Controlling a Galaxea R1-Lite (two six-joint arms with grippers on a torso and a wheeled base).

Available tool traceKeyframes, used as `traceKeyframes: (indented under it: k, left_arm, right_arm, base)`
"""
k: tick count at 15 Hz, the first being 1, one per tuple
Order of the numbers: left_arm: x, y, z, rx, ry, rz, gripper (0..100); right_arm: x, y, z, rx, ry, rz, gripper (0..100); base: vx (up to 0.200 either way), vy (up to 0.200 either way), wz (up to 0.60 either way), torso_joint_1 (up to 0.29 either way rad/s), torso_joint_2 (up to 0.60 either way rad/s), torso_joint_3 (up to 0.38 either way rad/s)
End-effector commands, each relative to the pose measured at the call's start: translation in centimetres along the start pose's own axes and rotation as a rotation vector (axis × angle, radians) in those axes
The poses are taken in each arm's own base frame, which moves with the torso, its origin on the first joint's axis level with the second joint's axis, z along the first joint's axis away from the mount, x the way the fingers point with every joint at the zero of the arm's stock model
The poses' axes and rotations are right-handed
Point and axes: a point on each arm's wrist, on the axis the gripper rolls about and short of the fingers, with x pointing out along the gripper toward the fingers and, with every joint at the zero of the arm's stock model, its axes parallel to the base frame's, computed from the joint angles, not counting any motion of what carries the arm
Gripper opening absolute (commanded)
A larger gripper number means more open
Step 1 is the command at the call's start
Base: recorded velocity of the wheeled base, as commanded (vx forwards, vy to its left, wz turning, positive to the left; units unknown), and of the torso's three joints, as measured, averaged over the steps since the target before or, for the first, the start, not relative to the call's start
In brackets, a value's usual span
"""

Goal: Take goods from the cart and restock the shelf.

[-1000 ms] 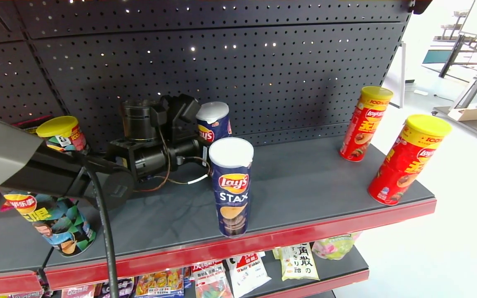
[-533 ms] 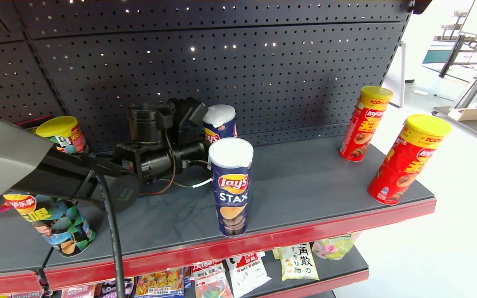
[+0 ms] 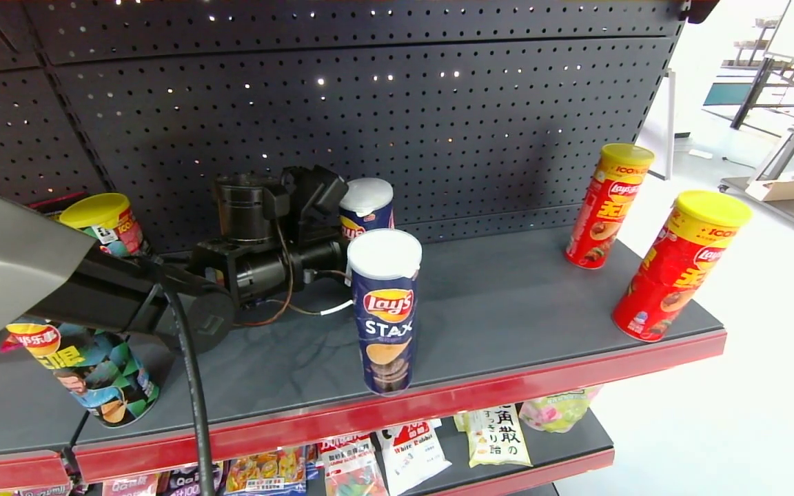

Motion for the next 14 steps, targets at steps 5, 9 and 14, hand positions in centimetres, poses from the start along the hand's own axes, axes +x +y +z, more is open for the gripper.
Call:
traceKeyframes:
  k: [5, 9, 14]
  left_arm:
    - [-0.1, 0.1, 0.2, 0.001, -0.007, 0.004, 100]
    - [-1.3, 0.1, 0.6, 0.001, -0.011, 0.015, 100]
    - [-7.5, -0.6, 0.6, -0.02, 0.024, 0.055, 100]
  right_arm:
    - [0.0, 0.0, 0.0, -0.001, -0.002, 0.0, 100]
    - [0.0, 0.0, 0.0, -0.001, 0.0, 0.0, 100]
    - [0.0, 0.0, 0.0, -0.001, 0.0, 0.0, 100]
  base:
    - [0.0, 0.0, 0.0, 0.0, 0.0, 0.0]
    - [0.0, 0.0, 0.0, 0.0, 0.0, 0.0]
    - [0.0, 0.0, 0.0, 0.0, 0.0, 0.0]
